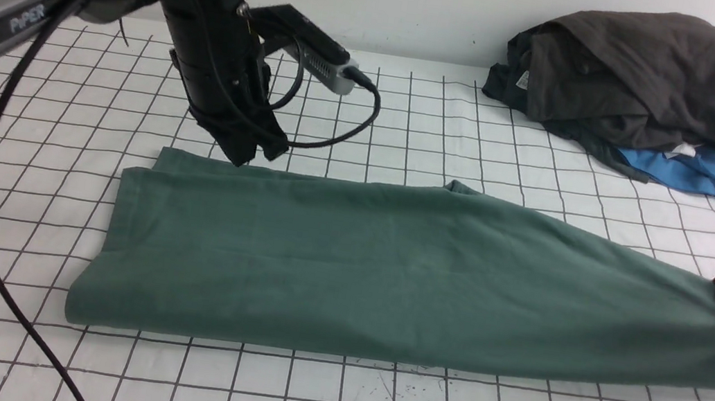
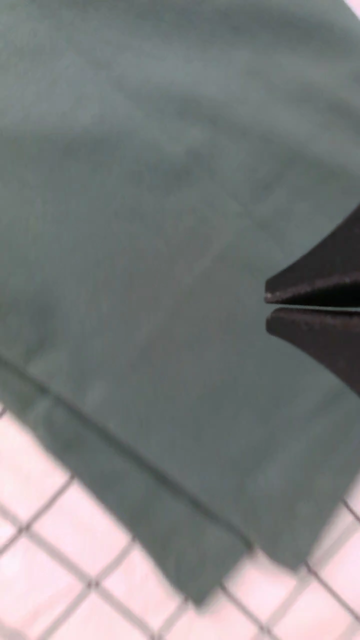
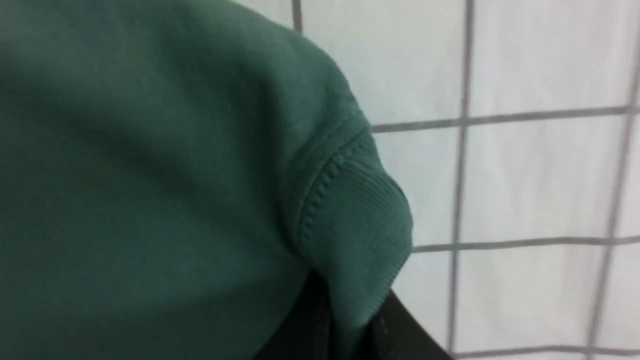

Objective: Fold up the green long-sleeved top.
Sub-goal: Use the right arm to drag the right edge of the fabric to the left and folds it over the left edge

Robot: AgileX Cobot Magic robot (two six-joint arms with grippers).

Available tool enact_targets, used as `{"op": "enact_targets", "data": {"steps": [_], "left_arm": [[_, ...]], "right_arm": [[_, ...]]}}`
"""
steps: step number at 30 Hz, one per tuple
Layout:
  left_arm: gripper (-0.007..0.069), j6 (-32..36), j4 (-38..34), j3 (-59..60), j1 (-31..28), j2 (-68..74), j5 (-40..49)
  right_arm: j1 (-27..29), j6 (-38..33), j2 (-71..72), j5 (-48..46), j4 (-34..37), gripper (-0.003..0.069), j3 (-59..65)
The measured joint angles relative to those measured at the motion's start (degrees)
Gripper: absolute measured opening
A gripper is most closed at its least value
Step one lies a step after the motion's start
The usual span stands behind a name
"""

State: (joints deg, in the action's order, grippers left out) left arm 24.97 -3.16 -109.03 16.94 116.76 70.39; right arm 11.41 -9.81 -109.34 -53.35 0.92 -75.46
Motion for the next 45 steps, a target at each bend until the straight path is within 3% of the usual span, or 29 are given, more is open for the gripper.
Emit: {"op": "enact_targets", "data": {"steps": [5,10,13,14,15,16,17,19,20,24,30,35,38,45], "left_arm": [[-0.0007,-2.1,4.28,0.36,0.0,-8.69,0.12],[-0.0007,-4.87,5.04,0.49,0.0,-17.15,0.51],[-0.0007,-6.73,5.04,0.49,0.0,-22.87,1.25],[-0.0007,-6.88,5.04,0.49,0.0,-23.46,1.41],[-0.0007,-7.5,5.04,0.49,0.0,-25.76,1.54],[-0.0007,-7.58,5.04,0.54,0.0,-26.04,1.54],[-0.0007,-7.97,5.04,0.69,0.0,-28.13,1.59],[-0.0007,-8.17,4.98,1.26,0.0,-29.91,1.59],[-0.0007,-8.73,4.98,2.32,0.0,-31.82,1.74],[-0.0007,-9.64,4.98,6.17,0.0,-36.41,1.74],[-0.0007,-10.15,4.89,14.21,0.0,-42.66,1.81],[-0.0007,-10.7,4.86,20.97,0.0,-47.53,1.81],[-0.0007,-10.92,4.86,25.78,0.0,-51.2,1.81],[-0.0007,-10.92,5.64,33.26,0.0,-58.67,1.9]], "right_arm": [[-0.14,2.93,7.01,-6.01,-6.87,0.003,-7.21],[-3.87,-0.4,12.48,-10.67,-3.53,0.003,-15.39],[-12.69,-4.08,14.2,-13.24,1.73,0.003,-22.06],[-13.3,-4.2,14.2,-13.33,1.97,0.003,-22.37],[-18.55,-4.74,14.05,-13.64,3.48,0.003,-24.49],[-19.24,-4.74,13.92,-13.71,3.76,0.003,-24.73],[-24.75,-4.88,13.22,-13.71,4.51,0.003,-26.38],[-29.48,-4.88,12.03,-13.5,4.83,0.003,-27.69],[-34.49,-4.73,10.1,-12.88,5.22,0.003,-28.96],[-44.28,-3.0,3.12,-9.47,6.2,0.003,-32.0],[-51.23,0.33,-8.24,-2.97,9.17,0.003,-36.32],[-52.37,2.84,-15.17,-0.1,13.4,0.0034,-39.18],[-52.37,3.12,-18.69,0.74,18.02,0.0067,-40.95],[-52.37,-0.82,-20.63,0.55,28.86,0.0328,-42.51]]}}
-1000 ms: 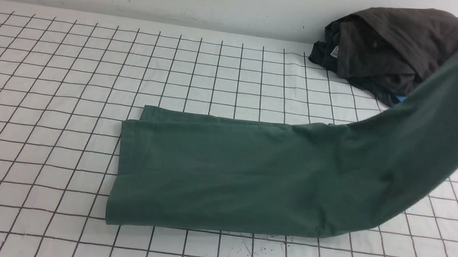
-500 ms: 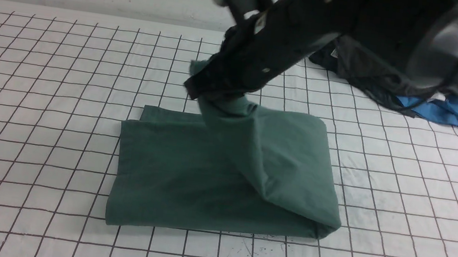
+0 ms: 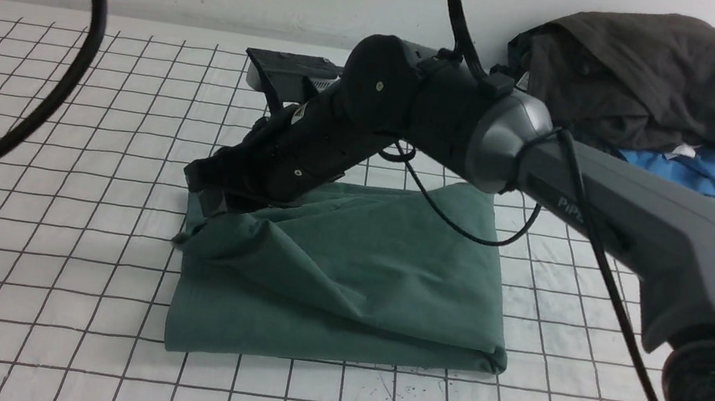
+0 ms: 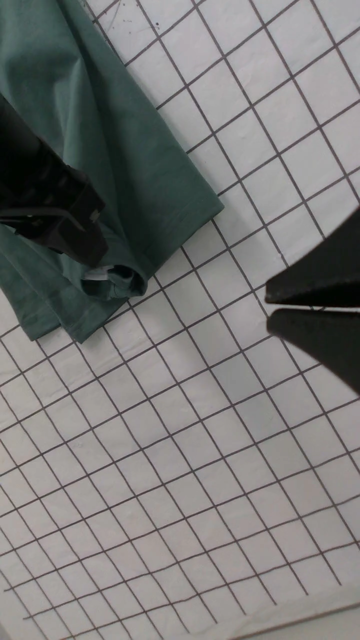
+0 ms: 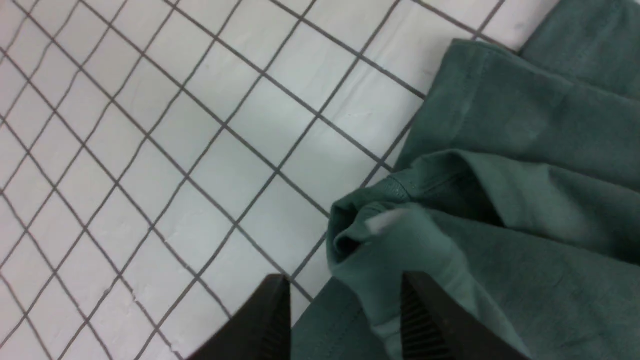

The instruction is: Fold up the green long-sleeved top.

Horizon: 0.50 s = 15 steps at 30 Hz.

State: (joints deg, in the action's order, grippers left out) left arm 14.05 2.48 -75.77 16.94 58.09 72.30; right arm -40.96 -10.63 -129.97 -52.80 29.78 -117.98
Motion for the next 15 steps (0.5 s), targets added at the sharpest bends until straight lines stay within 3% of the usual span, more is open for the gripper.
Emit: {"op": "enact_targets", "data": {"steps": [3,6,7,9,10,11,15], "left_arm": [[-0.0007,0.0,0.87,0.74,0.0,-1.43,0.02],[-0.0007,-0.19,2.2,1.82,0.0,-3.37,0.02],[-0.0007,-0.6,2.61,2.43,0.0,-4.45,0.07],[-0.0007,-1.2,3.11,3.47,0.0,-6.01,0.07],[-0.0007,-1.2,3.1,3.55,0.0,-6.01,0.07],[-0.0007,-1.49,3.26,4.19,0.0,-6.71,0.07],[-0.0007,-1.56,3.3,5.46,0.0,-7.18,0.12]], "right_arm": [[0.26,-1.53,1.07,-2.16,-0.8,0.0375,-0.05],[1.12,-2.16,3.08,-6.79,-6.37,0.0391,-0.07],[1.77,-1.08,3.95,-9.22,-11.2,0.0376,-0.17],[2.85,2.43,4.18,-12.03,-19.34,0.0311,-0.42],[2.93,3.08,4.17,-12.16,-19.89,0.0303,-0.38],[3.37,4.89,3.16,-12.96,-22.68,0.0237,-0.5],[2.52,4.93,-0.51,-13.37,-21.09,0.0095,-0.5]]}}
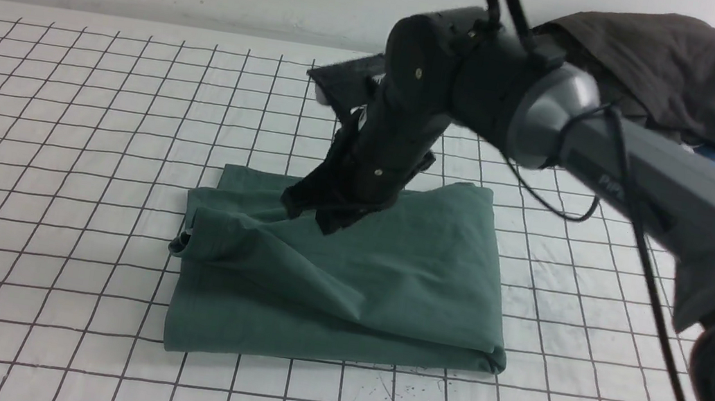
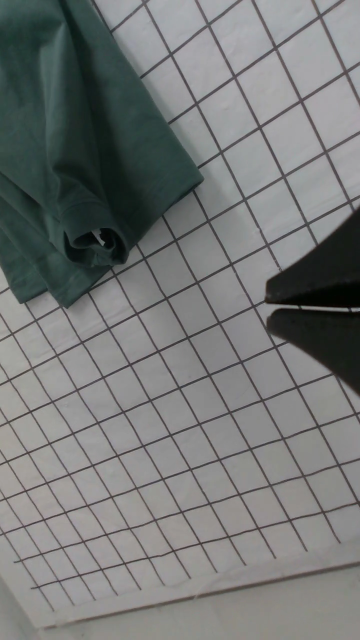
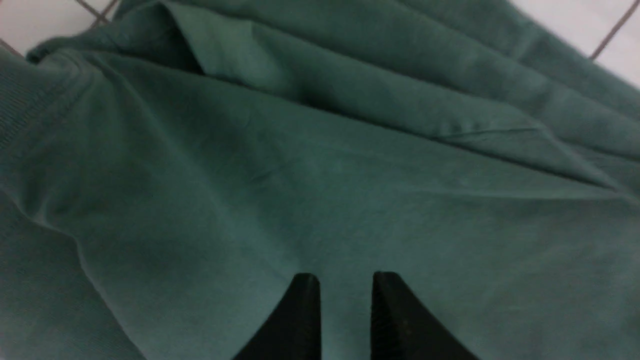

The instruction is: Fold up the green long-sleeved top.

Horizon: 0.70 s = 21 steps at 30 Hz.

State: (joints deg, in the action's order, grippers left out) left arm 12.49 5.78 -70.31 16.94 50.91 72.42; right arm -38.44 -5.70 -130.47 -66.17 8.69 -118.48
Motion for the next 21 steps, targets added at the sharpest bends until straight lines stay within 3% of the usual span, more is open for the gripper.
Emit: {"op": "enact_targets", "data": {"steps": [2,5,12,21], "left_arm": [[-0.0007,-0.14,0.0,1.27,0.0,0.0,-0.06],[-0.0007,-0.58,0.07,2.23,0.0,-0.24,-0.05],[-0.0007,-2.93,2.25,2.95,0.0,-6.32,-0.09],[-0.0007,-10.53,3.17,19.66,0.0,-26.35,-1.94]], "right_arm": [[-2.29,-1.65,-3.21,-0.93,3.32,0.0018,0.0],[-5.5,-3.1,-5.33,-1.6,4.35,-0.0008,0.0],[-8.15,-3.24,-2.91,-2.49,0.54,-0.0011,-0.07],[-8.2,-3.76,15.93,-4.94,-4.96,-0.0015,0.14]]}}
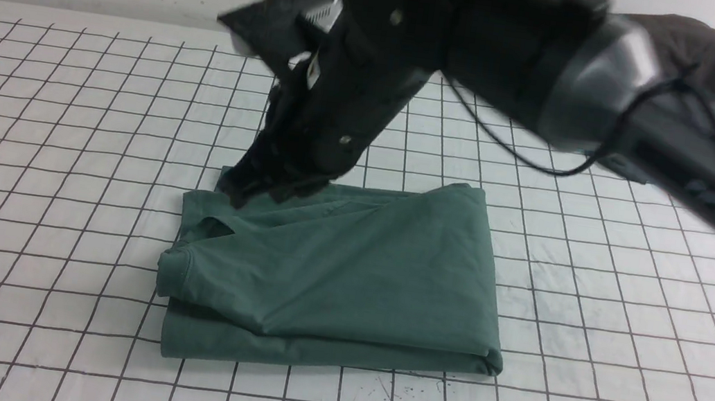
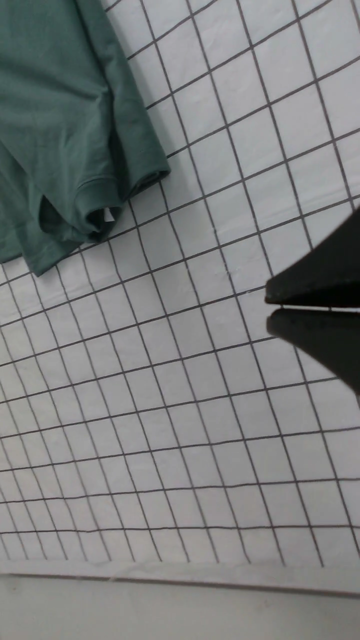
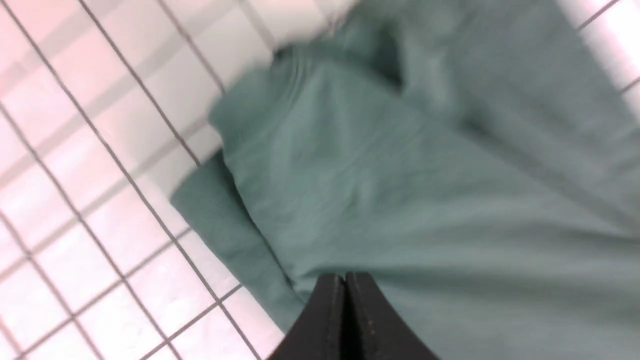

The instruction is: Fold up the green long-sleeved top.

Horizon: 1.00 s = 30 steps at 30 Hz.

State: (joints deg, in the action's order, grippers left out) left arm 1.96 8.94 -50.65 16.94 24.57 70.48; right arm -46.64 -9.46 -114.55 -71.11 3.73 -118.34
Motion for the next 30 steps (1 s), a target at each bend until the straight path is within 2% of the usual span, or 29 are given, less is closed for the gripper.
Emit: {"op": "enact_targets", "data": {"steps": [5,7,8,12,16,20,30], "left_arm": [[-0.0007,-1.96,-2.53,10.35,0.0,-10.15,-8.39],[-0.0007,-1.96,-3.95,15.66,0.0,-15.47,-14.43],[-0.0007,-1.96,-4.05,15.99,0.0,-15.8,-14.84],[-0.0007,-2.51,-4.32,20.9,0.0,-20.34,-20.58],[-0.0007,-2.51,-4.26,22.48,0.0,-21.15,-21.36],[-0.0007,-2.51,-4.26,22.65,0.0,-21.15,-21.18],[-0.0007,-2.51,-4.26,22.67,0.0,-21.15,-21.18]], "right_arm": [[0.05,0.0,12.33,0.66,-1.58,-0.0015,7.32],[0.05,0.71,21.74,5.57,-1.79,-0.0015,17.81],[0.05,0.83,22.44,6.06,-1.79,-0.0015,18.67],[0.05,1.45,38.35,18.02,-1.79,-0.0015,36.92],[0.05,1.71,52.78,28.17,-1.79,-0.0015,51.07],[0.05,4.02,63.86,33.98,-1.79,-0.0015,59.98],[0.05,5.25,71.23,33.43,-1.56,-0.0015,66.66]]}}
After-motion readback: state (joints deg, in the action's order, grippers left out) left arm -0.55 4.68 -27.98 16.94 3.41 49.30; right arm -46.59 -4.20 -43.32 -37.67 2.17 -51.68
